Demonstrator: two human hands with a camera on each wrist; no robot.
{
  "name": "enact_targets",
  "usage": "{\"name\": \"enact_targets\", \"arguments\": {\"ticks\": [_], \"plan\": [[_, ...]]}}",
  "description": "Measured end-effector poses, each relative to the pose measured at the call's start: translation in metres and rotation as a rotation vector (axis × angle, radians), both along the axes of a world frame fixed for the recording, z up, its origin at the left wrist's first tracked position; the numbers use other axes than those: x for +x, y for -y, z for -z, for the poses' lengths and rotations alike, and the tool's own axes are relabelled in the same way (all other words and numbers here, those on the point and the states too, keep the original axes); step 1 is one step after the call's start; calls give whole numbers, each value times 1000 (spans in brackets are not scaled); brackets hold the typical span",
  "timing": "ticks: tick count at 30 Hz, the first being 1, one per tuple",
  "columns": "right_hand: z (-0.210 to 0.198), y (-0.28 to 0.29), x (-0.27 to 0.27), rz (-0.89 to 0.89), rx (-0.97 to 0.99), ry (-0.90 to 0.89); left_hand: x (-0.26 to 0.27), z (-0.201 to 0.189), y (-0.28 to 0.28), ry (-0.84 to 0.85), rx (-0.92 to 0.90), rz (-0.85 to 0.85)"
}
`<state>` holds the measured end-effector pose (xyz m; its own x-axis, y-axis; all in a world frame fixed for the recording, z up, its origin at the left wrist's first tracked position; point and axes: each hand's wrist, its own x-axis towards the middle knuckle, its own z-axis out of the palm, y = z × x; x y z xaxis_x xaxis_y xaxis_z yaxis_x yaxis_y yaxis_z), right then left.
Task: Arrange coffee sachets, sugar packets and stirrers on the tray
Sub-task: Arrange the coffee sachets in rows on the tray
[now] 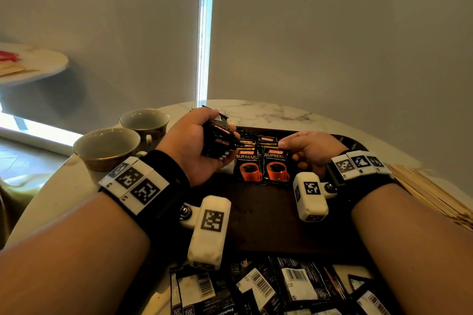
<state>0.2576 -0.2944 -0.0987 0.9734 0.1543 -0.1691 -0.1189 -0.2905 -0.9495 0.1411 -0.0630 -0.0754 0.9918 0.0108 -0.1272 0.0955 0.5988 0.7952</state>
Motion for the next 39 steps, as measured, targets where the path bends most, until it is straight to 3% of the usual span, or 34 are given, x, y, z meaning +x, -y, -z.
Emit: {"name": "enact_targets", "arguments": {"ticks": [16,39], "plan": [[3,-1,1,17,-32,-8,-2,0,1,-6,23,9],[-5,-3,1,30,119,-107,1,-1,3,-85,21,-5]]}}
